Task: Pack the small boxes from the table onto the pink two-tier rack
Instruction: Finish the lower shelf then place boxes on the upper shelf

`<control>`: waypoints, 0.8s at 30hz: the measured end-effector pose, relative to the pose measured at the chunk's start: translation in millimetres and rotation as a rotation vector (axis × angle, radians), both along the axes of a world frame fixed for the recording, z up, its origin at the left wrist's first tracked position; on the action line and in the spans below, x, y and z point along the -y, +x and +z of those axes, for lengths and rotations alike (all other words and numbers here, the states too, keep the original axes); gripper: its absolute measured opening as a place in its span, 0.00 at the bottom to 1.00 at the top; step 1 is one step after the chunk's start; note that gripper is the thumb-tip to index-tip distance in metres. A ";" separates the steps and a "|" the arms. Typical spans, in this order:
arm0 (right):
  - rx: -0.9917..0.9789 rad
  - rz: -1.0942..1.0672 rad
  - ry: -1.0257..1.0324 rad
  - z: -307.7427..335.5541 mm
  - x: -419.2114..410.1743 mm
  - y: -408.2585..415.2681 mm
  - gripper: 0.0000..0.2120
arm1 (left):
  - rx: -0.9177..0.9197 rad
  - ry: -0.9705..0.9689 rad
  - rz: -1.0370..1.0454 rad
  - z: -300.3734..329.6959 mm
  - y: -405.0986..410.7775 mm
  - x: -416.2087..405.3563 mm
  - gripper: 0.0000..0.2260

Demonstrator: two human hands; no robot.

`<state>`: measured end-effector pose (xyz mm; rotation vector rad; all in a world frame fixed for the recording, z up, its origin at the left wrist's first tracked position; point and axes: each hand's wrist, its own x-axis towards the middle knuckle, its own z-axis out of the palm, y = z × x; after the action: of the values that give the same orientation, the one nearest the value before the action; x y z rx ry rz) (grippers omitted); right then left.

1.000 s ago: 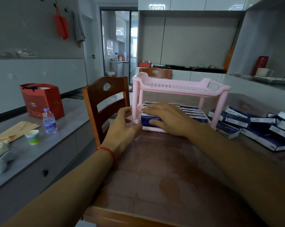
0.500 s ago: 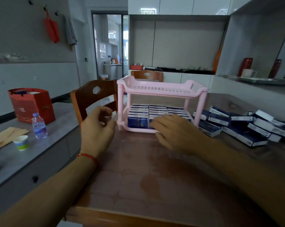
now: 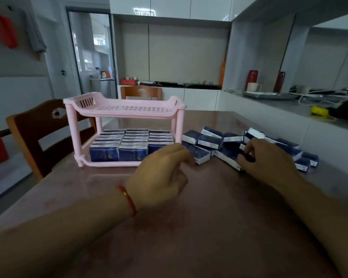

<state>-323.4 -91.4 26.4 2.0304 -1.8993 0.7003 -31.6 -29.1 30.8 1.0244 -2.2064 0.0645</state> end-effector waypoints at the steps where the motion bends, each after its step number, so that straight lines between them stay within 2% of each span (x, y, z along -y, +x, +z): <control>1: -0.053 -0.035 0.002 -0.1 0.6 0.6 0.15 | 0.010 0.002 -0.014 -2.2 -16.7 8.9 0.16; 4: -0.219 -0.085 0.067 -6.5 -1.0 4.4 0.23 | -0.004 0.013 -0.011 -9.9 -53.2 32.1 0.14; 6: -0.225 -0.061 0.138 -9.3 -2.1 7.1 0.23 | -0.034 0.029 0.003 -17.8 -63.9 40.9 0.14; 8: -0.155 -0.014 0.126 -6.5 -3.1 7.2 0.22 | -0.047 0.044 -0.005 -25.3 -65.9 45.9 0.16; 10: -0.006 0.017 -0.009 1.9 -4.0 1.0 0.18 | -0.075 0.057 0.000 -29.1 -63.2 49.3 0.17; 12: 0.117 -0.063 -0.175 9.9 -2.2 -14.5 0.13 | -0.103 0.075 -0.002 -30.3 -61.0 50.0 0.17; 13: 0.133 -0.151 -0.186 13.3 -0.9 -24.2 0.15 | -0.109 0.082 -0.007 -30.1 -60.5 50.2 0.17; 14: 0.124 -0.249 -0.114 13.5 1.4 -34.0 0.19 | -0.112 0.085 -0.012 -30.2 -60.3 50.6 0.17; 16: 0.083 -0.360 0.155 7.3 2.0 -46.3 0.27 | -0.114 0.089 -0.023 -30.4 -61.2 50.4 0.17; 18: 0.097 -0.314 0.260 0.6 0.6 -50.4 0.25 | -0.117 0.082 -0.034 -30.5 -61.3 49.6 0.17; 21: 0.197 -0.326 0.147 6.7 -3.8 -49.9 0.17 | -0.109 0.073 -0.044 -31.2 -60.0 46.2 0.17; 23: 0.346 -0.355 -0.014 13.3 -9.0 -50.9 0.16 | -0.127 0.084 -0.051 -30.9 -59.2 44.2 0.17; 24: 0.457 -0.301 -0.098 15.6 -10.9 -51.1 0.13 | -0.144 0.093 -0.058 -30.9 -59.3 43.0 0.17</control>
<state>-374.4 -80.6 42.0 1.5675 -2.2927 1.2222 -91.0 -72.0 -0.1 0.9835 -2.1221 -0.1352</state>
